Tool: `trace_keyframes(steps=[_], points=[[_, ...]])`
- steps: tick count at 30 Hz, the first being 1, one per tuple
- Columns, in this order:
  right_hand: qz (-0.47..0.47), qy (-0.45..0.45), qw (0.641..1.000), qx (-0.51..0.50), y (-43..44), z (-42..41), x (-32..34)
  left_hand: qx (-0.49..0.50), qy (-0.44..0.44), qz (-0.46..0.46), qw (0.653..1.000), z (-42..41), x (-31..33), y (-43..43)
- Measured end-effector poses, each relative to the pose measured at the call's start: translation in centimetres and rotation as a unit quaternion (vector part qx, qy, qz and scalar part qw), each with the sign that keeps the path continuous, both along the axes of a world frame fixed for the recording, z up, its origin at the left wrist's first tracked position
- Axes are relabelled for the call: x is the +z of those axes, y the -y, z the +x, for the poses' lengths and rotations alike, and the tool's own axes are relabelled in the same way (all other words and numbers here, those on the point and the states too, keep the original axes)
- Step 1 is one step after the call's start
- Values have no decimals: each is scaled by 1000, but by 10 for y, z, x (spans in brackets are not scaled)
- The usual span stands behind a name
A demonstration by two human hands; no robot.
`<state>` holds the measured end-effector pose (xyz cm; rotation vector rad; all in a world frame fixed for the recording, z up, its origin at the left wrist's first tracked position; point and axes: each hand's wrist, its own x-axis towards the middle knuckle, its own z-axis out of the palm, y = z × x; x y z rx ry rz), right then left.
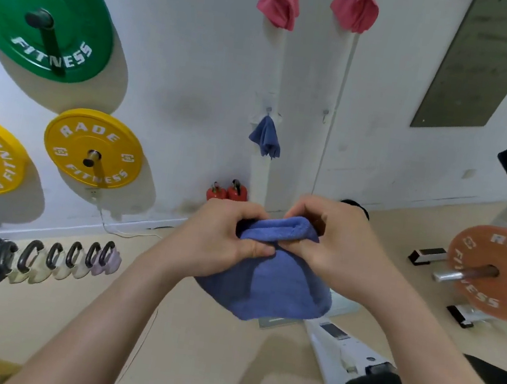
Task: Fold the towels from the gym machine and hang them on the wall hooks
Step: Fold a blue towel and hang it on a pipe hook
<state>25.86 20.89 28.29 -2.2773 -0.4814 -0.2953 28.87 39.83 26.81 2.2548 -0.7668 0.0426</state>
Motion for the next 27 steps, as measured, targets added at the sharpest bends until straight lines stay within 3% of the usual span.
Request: trace_keyframes(steps=[3, 7, 12, 19, 24, 27], points=[[13, -65, 994, 82, 19, 32, 1, -21, -66, -21, 997, 40, -7, 4], [101, -225, 952, 179, 78, 126, -14, -52, -117, -31, 991, 130, -18, 43], [186, -246, 931, 194, 136, 224, -36, -73, -145, -16, 987, 221, -24, 108], [270, -258, 915, 153, 176, 334, -47, -13, -120, -43, 992, 328, -26, 161], [285, -257, 917, 110, 185, 407, -57, 26, 27, -34, 999, 392, -32, 188], [289, -255, 920, 73, 190, 456, -66, 13, -56, -108, 993, 440, -34, 198]])
